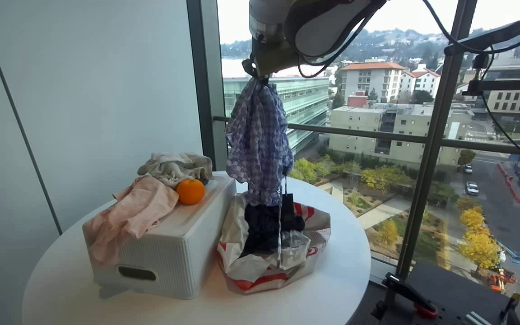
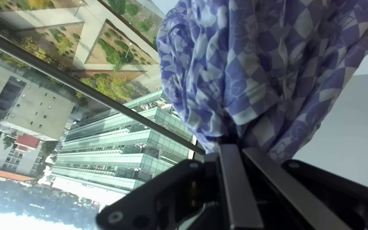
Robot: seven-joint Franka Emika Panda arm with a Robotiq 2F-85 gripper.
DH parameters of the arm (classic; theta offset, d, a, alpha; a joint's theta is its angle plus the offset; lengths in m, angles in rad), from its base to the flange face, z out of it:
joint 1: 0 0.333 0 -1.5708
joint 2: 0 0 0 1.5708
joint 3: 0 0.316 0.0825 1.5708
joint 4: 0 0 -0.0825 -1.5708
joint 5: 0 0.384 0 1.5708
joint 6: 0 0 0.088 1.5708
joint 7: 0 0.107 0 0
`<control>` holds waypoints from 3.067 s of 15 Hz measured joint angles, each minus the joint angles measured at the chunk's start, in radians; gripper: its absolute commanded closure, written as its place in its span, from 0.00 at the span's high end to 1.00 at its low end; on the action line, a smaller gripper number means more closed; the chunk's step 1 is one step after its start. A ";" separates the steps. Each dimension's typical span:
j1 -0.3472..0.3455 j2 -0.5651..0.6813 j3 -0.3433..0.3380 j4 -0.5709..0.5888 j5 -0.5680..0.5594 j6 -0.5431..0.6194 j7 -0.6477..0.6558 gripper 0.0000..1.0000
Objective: Remove the clothing from the plastic bag and put them on top of the storage container.
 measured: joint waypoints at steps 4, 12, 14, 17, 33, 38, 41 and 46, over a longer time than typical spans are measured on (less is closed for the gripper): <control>0.006 0.009 0.072 0.109 -0.062 -0.027 0.086 0.01; 0.121 0.142 0.195 0.291 -0.189 -0.053 0.291 0.01; 0.151 0.172 0.201 0.305 -0.198 -0.053 0.311 0.01; 0.165 0.225 0.198 0.264 -0.198 -0.009 0.338 0.01; 0.117 0.163 0.168 0.029 -0.016 0.169 0.178 1.00; 0.089 0.099 0.058 -0.165 0.319 0.098 -0.168 1.00; 0.068 0.103 0.006 -0.291 0.522 0.098 -0.406 1.00; 0.049 0.201 -0.012 -0.370 0.721 0.112 -0.734 1.00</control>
